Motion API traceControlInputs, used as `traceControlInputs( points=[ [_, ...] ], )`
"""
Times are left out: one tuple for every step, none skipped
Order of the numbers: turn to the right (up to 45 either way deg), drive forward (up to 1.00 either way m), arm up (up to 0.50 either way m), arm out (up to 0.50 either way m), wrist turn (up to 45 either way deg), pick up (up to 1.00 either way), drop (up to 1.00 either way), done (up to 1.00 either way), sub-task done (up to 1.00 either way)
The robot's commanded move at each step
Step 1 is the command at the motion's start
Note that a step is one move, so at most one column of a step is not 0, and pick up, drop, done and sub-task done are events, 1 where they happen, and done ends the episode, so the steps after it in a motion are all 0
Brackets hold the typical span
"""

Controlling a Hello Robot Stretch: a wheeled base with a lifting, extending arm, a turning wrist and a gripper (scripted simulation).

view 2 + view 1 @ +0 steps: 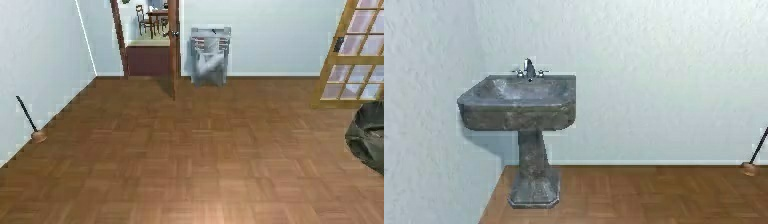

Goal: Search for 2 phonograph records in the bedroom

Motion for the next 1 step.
traceControlInputs(
  points=[
    [45.0,0.00,0.00,0.00,0.0,0.00,0.00,0.00,0.00]
  ],
)
